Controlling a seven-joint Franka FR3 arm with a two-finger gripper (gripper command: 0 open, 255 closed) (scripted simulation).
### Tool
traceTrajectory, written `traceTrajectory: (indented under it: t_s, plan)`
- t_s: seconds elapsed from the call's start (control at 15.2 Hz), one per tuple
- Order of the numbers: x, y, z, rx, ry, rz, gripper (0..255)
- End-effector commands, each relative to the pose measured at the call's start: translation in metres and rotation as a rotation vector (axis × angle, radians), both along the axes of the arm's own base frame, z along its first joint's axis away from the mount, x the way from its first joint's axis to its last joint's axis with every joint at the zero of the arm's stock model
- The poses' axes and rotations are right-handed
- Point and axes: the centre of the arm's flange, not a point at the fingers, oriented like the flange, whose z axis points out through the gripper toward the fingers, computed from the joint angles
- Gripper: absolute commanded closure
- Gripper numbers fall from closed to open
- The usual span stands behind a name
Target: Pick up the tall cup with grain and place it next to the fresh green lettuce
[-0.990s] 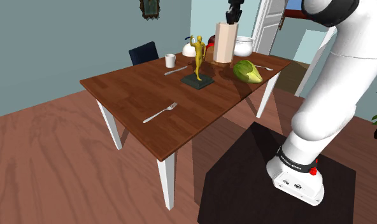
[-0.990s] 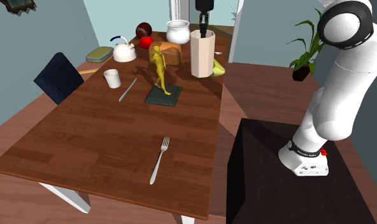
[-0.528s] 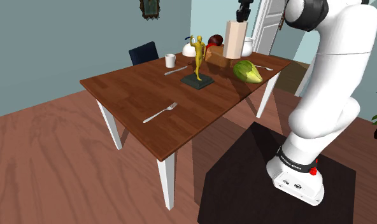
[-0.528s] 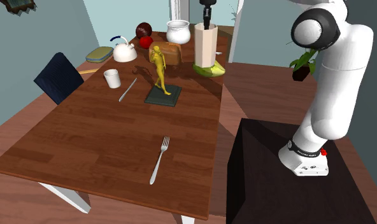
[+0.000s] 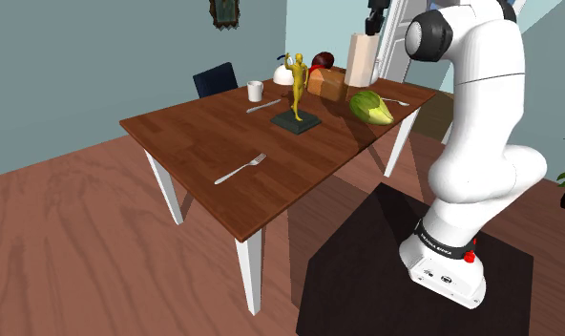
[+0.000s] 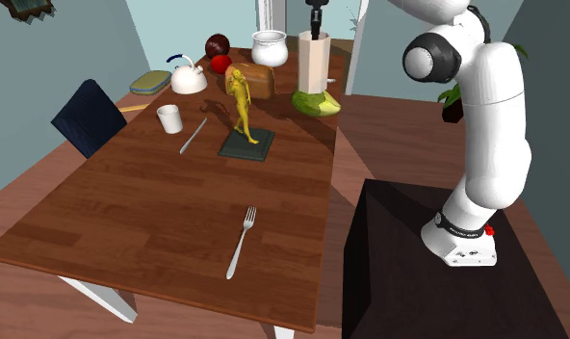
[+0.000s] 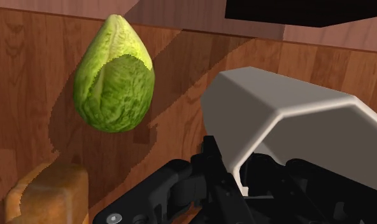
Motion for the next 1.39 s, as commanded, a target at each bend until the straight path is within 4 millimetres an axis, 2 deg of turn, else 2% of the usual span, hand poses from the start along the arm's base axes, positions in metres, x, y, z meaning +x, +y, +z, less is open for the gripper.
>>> traceTrajectory:
  t_s: [0.0,1.32]
  plan:
    - [0.000,-0.002,-0.010,-0.001,-0.002,0.001,255]
    - [0.000,-0.002,-0.115,-0.001,-0.002,0.001,255]
